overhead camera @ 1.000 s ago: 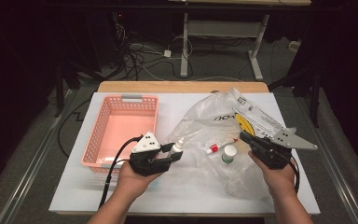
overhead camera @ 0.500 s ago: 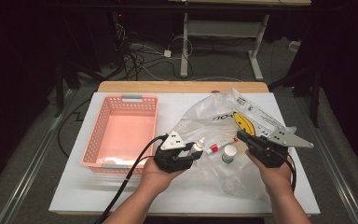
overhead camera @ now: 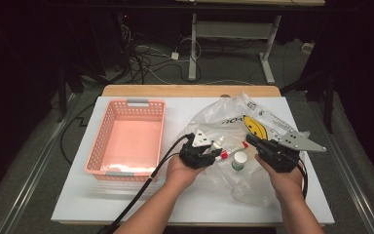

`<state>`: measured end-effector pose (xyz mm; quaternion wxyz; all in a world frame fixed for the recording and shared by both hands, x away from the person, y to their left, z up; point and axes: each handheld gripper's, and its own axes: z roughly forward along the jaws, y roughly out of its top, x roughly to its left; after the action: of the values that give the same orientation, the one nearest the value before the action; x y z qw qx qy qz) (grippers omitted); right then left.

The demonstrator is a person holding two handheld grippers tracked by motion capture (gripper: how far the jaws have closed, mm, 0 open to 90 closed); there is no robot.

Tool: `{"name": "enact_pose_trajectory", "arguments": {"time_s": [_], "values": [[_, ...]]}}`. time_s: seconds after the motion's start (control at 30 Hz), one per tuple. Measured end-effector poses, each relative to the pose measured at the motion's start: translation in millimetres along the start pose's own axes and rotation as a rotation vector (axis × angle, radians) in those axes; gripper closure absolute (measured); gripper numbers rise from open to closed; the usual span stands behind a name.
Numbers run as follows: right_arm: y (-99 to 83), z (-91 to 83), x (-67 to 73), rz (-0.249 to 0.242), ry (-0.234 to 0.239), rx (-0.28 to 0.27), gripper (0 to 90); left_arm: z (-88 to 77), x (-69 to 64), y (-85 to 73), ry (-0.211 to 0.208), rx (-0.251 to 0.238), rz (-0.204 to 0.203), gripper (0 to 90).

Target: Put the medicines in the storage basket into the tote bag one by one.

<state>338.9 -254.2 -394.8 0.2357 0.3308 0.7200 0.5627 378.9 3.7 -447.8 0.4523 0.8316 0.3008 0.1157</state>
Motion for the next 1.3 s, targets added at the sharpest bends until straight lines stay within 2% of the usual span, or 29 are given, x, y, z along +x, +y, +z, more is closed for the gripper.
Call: {"name": "enact_pose_trajectory", "arguments": {"time_s": [0.13, 0.23, 0.37, 0.43, 0.6, 1.0, 1.1, 1.2, 1.3], "values": [[0.5, 0.5, 1.1, 0.014, -0.001, 0.000, 90.0, 18.4, 2.8, 2.5, 0.022, 0.002, 0.007, 58.0], [0.5, 1.1, 0.4, 0.003, 0.003, -0.003, 90.0, 30.4, 5.4, 2.9, 0.043, -0.004, 0.000, 58.0], [0.1, 1.3, 0.5, 0.001, 0.007, -0.004, 90.0, 43.6, 11.6, 1.0, 0.050, -0.008, -0.034, 58.0], [0.0, 1.5, 0.7, 0.000, 0.008, -0.005, 90.0, 47.3, 14.7, 0.2, 0.024, -0.033, -0.061, 58.1], [0.3, 0.8, 1.7, 0.000, 0.013, -0.004, 90.0, 55.2, 13.5, 0.0, 0.039, -0.025, -0.040, 58.0], [-1.1, 0.2, 2.3, -0.001, 0.013, -0.001, 90.0, 57.8, 11.5, -2.6, 0.031, 0.001, -0.036, 56.6], [-1.6, 0.7, 2.2, -0.004, 0.015, 0.002, 90.0, 56.3, 10.7, -2.2, 0.025, 0.015, -0.045, 49.7], [-2.1, 1.1, 2.2, -0.005, 0.014, 0.003, 90.0, 53.7, 9.6, -2.4, 0.018, 0.016, -0.049, 48.0], [-2.3, 0.7, 2.5, -0.006, 0.015, 0.006, 90.0, 51.1, 10.0, -2.3, 0.004, 0.017, -0.071, 42.6]]}}
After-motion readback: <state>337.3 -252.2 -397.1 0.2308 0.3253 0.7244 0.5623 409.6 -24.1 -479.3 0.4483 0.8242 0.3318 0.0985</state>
